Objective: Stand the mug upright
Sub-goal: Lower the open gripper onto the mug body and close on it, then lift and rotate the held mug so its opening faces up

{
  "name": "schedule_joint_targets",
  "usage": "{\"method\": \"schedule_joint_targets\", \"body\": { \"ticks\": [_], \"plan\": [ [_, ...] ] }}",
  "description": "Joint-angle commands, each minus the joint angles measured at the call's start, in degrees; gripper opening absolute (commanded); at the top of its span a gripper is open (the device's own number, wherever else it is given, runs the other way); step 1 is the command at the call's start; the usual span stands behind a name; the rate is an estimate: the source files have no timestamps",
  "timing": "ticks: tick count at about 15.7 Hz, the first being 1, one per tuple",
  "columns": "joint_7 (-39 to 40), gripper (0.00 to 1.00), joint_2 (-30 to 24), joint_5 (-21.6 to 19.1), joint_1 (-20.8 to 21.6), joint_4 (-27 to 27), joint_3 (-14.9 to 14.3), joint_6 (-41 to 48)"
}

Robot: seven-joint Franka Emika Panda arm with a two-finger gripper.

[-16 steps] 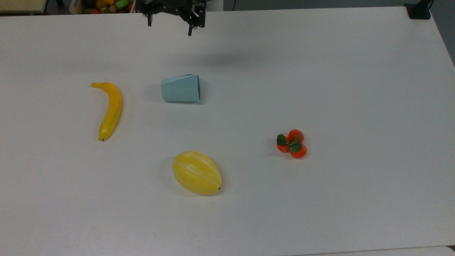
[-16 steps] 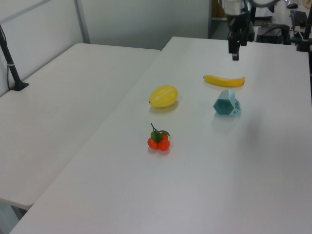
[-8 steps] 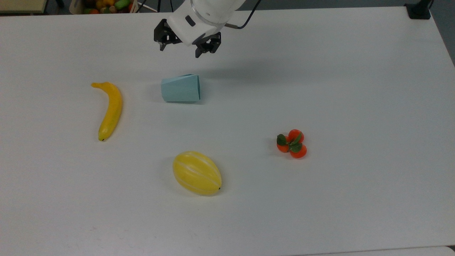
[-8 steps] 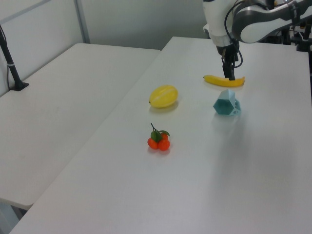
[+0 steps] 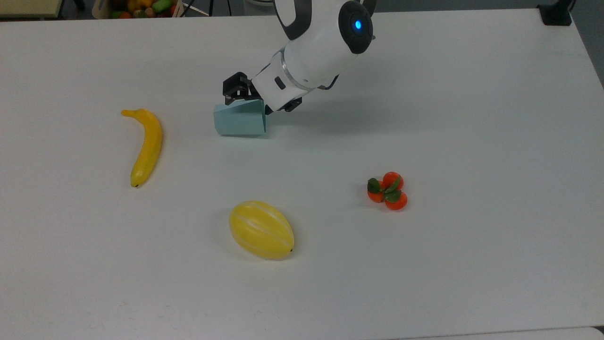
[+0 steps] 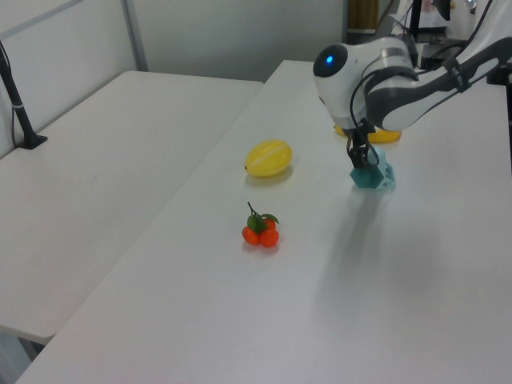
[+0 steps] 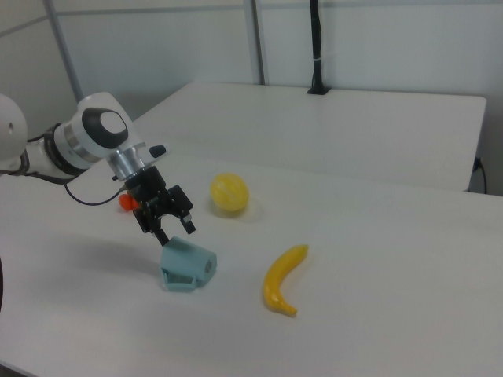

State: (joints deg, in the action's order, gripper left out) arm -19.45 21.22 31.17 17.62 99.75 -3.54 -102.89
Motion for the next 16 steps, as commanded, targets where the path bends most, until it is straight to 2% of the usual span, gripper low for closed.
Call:
{"method": "schedule_joint_targets", "body": {
  "ticks": [1, 5, 6, 8, 12, 16],
  "plan": [
    [-1.1, 0.86, 0.0, 1.6, 0.5, 1.1, -0.4, -1.6],
    [0.4, 0.45, 0.0, 2.6, -0.4, 2.8, -0.7, -3.4],
    [1.3, 0.38, 0.0, 3.1, -0.8, 3.2, -0.7, -3.5],
    [1.8, 0.32, 0.0, 3.5, -1.1, 3.2, -0.7, -3.5],
    [1.9, 0.00, -0.6, 3.4, -0.9, 3.1, -0.6, -3.4],
    [2.0, 0.00, -4.0, 2.5, -1.4, 2.6, -0.7, -3.2]
  ]
}}
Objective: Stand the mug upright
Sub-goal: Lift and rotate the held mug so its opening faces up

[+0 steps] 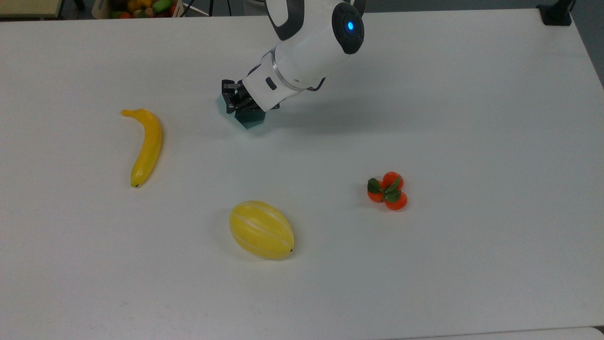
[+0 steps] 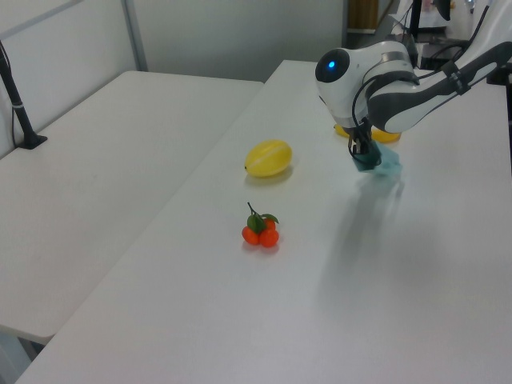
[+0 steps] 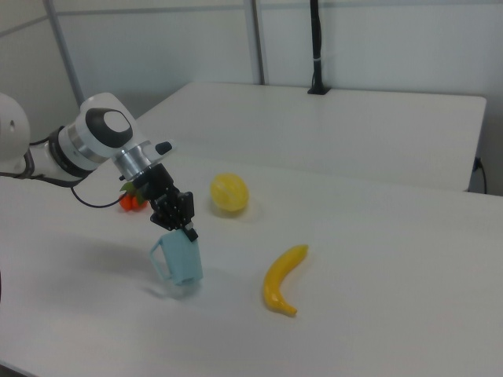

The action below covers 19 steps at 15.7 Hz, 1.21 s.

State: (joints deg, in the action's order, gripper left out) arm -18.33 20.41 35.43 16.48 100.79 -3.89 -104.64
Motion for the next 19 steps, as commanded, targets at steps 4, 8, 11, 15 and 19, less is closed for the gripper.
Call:
{"method": "schedule_joint_targets", "body": {
  "ticks": [4, 8, 11, 15, 19],
  "plan": [
    [1.5, 0.00, -5.4, -5.8, -2.8, 0.6, -0.3, -2.0],
    [-2.1, 0.00, -7.7, -10.6, -5.1, 0.9, -0.4, -7.3],
    [-2.3, 0.00, -8.6, -15.5, -7.3, 2.9, -0.3, -13.6],
    [-2.6, 0.00, -9.4, -20.2, -9.5, 5.6, -0.4, -21.5],
    [-2.6, 0.00, -9.8, -23.8, -11.1, 7.6, -0.4, -26.2]
  ]
}}
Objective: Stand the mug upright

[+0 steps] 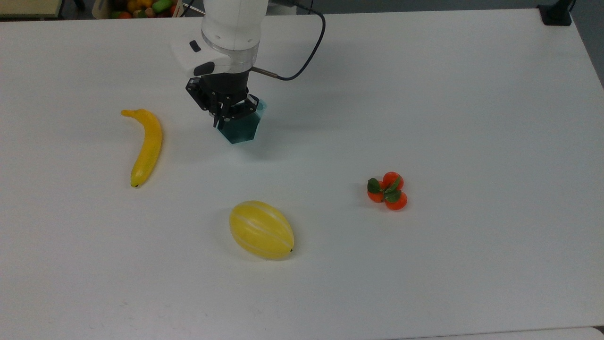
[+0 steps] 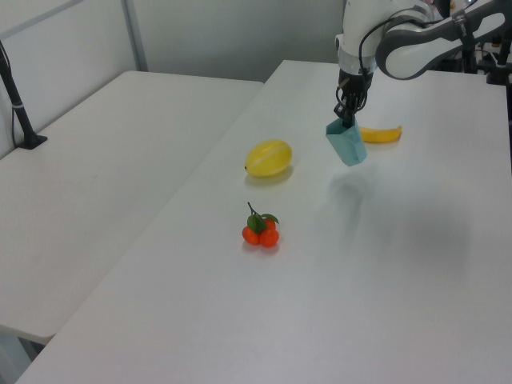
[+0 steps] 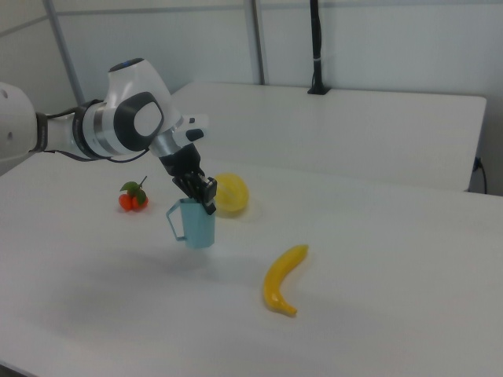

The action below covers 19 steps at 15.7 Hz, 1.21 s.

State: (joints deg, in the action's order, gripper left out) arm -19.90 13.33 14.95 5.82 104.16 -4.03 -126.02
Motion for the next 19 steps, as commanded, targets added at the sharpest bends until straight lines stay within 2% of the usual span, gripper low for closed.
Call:
{"method": "schedule_joint_targets", "body": {
  "ticks": [1, 5, 8, 9, 10, 11, 12, 14, 15, 19],
  "plan": [
    [-1.1, 0.00, -3.1, -4.3, -0.5, 6.0, -0.2, -7.7],
    [-2.2, 0.01, -3.4, -7.1, -0.5, 8.4, -0.2, -12.2],
    [-4.3, 0.11, -3.1, -7.9, -0.5, 9.2, -0.3, -14.5],
    [-4.4, 0.19, -3.1, -7.9, -0.4, 9.2, -0.3, -14.5],
    [-4.4, 0.36, -3.1, -7.9, -0.4, 9.2, -0.3, -14.5],
    [-4.4, 0.57, -3.1, -7.9, -0.4, 9.1, -0.3, -14.4],
    [-4.4, 0.73, -3.1, -7.9, -0.3, 9.1, -0.3, -14.3],
    [-4.5, 0.97, -3.1, -7.9, -0.2, 9.0, -0.3, -13.6],
    [-4.4, 1.00, -3.1, -7.9, -0.2, 9.0, -0.3, -13.0],
    [-3.3, 1.00, -3.2, -8.2, -0.5, 5.8, -0.2, -5.2]
  ]
}}
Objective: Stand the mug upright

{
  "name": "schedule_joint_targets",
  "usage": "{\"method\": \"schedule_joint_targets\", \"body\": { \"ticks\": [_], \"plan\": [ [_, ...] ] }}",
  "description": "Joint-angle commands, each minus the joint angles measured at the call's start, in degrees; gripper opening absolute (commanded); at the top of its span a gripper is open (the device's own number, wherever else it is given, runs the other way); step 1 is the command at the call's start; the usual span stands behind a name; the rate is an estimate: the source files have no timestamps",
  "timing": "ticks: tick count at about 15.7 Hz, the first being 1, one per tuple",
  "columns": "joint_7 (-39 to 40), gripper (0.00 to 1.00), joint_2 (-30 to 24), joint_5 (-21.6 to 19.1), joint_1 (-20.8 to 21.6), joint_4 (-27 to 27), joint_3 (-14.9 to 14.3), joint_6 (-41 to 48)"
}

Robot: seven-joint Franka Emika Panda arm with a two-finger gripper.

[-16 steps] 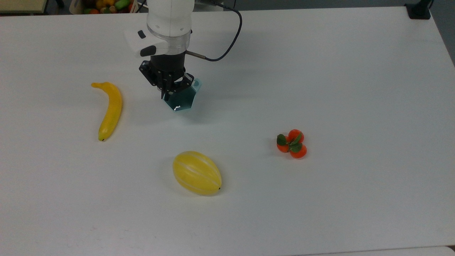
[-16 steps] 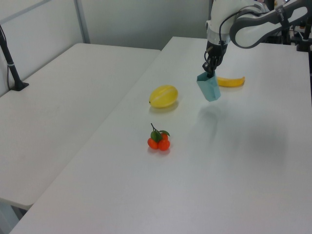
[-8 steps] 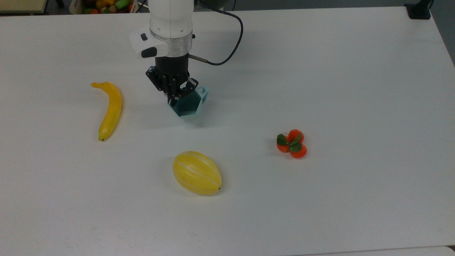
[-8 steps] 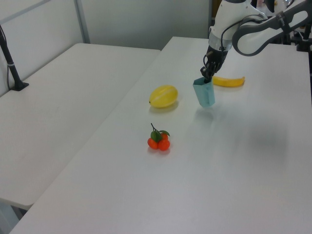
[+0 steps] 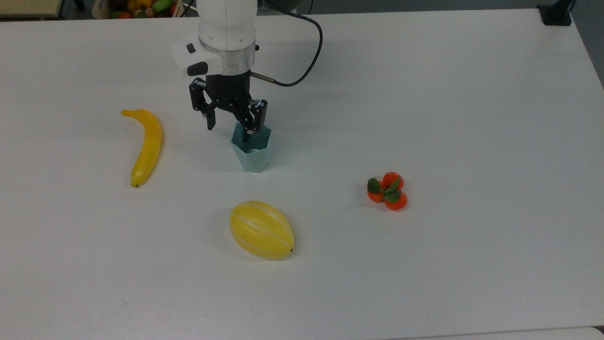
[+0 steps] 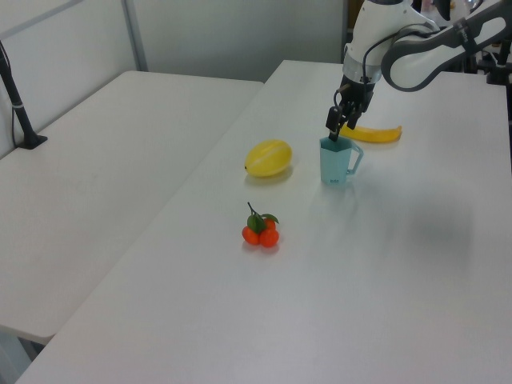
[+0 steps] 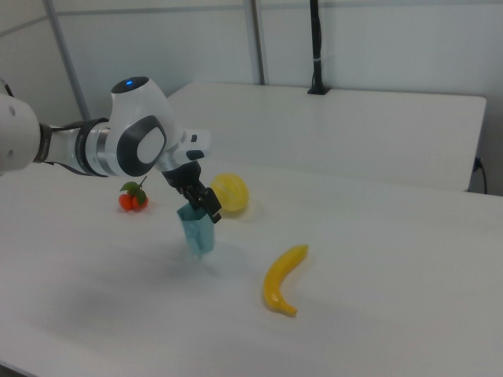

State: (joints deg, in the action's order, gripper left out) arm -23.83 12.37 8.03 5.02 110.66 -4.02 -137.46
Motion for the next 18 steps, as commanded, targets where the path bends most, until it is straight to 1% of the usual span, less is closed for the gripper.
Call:
{"method": "schedule_joint_targets", "body": {
  "ticks": [1, 2, 3, 6, 7, 9, 12, 15, 18],
  "plan": [
    [1.8, 1.00, -2.3, -1.6, 0.3, -1.9, -0.2, 9.0],
    [3.9, 1.00, -2.4, -2.3, 0.3, -3.2, -0.2, 12.0],
    [6.6, 1.00, -2.7, -4.2, 0.1, -4.8, -0.5, 15.3],
    [18.9, 1.00, -4.7, -12.5, -3.2, -10.3, -0.6, 26.9],
    [20.5, 1.00, -5.9, -14.5, -4.4, -12.1, -0.6, 31.1],
    [19.6, 1.00, -8.6, -15.1, -4.9, -13.9, -0.7, 36.0],
    [15.9, 1.00, -11.4, -14.4, -5.6, -14.0, -0.8, 38.6],
    [15.7, 1.00, -11.6, -12.6, -6.0, -15.5, -0.9, 40.0],
    [15.7, 1.00, -11.6, -12.5, -7.2, -15.9, -0.8, 40.4]
  ]
}}
